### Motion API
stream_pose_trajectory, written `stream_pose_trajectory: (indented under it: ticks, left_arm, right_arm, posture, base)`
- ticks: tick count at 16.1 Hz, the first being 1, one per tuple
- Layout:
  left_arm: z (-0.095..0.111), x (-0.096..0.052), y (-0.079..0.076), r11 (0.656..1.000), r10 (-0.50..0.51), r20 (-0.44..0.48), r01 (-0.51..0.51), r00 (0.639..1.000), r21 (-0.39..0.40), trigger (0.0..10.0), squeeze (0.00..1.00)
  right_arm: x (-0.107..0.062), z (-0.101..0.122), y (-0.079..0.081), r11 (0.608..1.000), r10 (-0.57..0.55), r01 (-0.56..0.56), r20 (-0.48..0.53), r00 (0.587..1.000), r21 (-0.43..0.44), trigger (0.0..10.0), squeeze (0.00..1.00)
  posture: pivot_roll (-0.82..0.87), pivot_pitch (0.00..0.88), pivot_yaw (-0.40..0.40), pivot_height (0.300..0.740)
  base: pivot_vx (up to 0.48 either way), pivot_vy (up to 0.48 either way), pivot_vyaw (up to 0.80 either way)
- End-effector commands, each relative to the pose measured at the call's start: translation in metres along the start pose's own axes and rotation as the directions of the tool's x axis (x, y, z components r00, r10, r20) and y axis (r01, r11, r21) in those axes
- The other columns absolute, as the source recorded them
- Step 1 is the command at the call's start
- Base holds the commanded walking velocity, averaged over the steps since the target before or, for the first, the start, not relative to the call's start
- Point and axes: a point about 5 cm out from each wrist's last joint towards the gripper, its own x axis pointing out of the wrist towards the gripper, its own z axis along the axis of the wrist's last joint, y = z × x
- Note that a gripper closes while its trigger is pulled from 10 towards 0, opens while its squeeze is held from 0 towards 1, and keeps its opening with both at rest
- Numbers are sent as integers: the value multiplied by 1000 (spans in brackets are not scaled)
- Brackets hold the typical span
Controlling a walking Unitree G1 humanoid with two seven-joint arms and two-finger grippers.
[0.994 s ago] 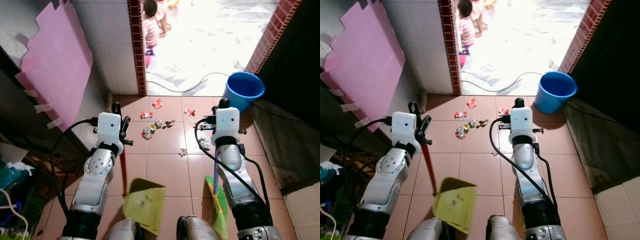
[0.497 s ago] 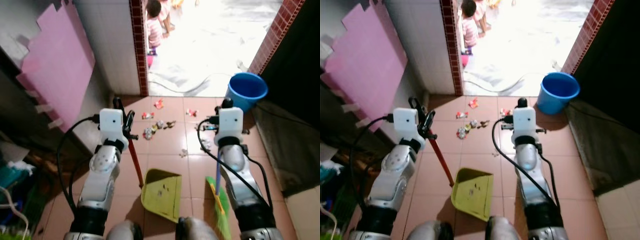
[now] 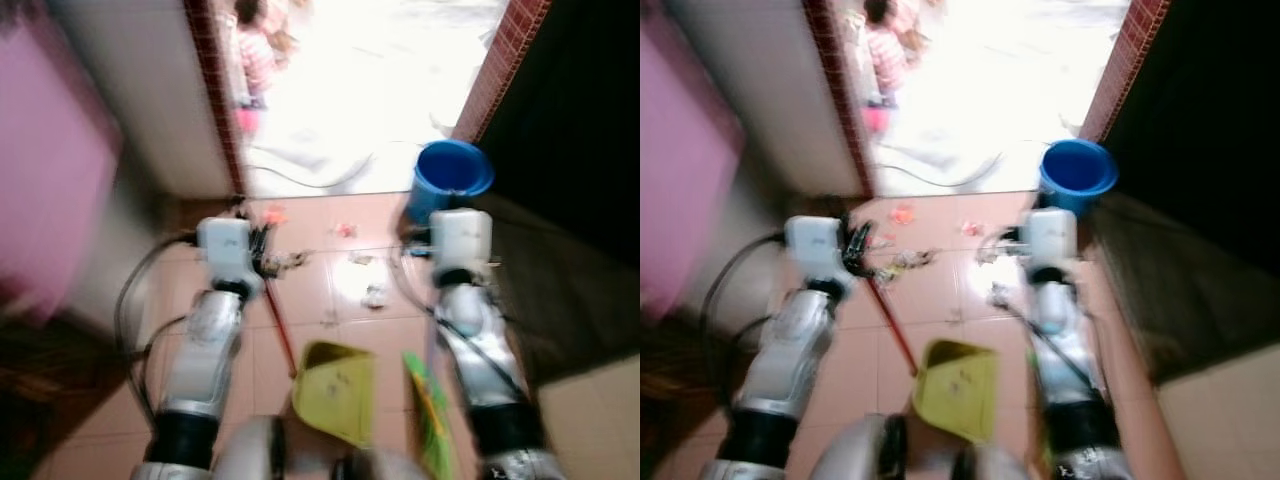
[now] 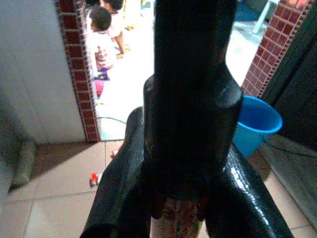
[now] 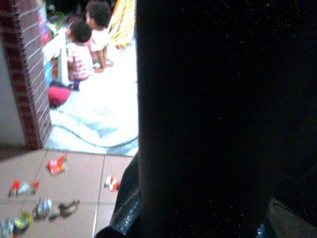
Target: Sweep floor
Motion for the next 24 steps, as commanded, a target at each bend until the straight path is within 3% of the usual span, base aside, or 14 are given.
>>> stream_pose_trajectory:
  ticks: [1, 11, 15, 21, 24]
  left_arm:
    - [17, 3, -1, 999, 14, 87, -17, 996, 34, 10000, 0]
    - [49, 13, 10, 992, 119, 213, -125, 970, 15, 10000, 0]
    - [41, 16, 19, 977, 176, 214, -198, 961, 85, 10000, 0]
    - [12, 20, 12, 951, 285, 139, -298, 948, 82, 10000, 0]
    - [10, 27, 1, 958, 262, 136, -275, 955, 81, 10000, 0]
  right_arm:
    - [2, 2, -12, 999, -29, 30, 20, 999, -39, 10000, 0]
    - [2, 1, -11, 998, -20, 21, 22, 1000, -57, 10000, 0]
    - [5, 4, -8, 998, -24, 26, 31, 999, -62, 10000, 0]
    - [7, 5, -7, 996, -37, 40, 37, 999, -76, 10000, 0]
    - [6, 9, -10, 996, -51, 56, 84, 995, -62, 10000, 0]
  posture:
    - [-111, 141, 23, 740]
    - [-113, 148, 23, 740]
    - [-123, 163, 26, 740]
    - [-133, 175, 26, 740]
    - [-139, 175, 29, 740]
  base:
    - [398, 270, 0]
    - [353, 321, 0]
    - [151, 187, 0]
    - [0, 0, 0]
    - [0, 0, 0]
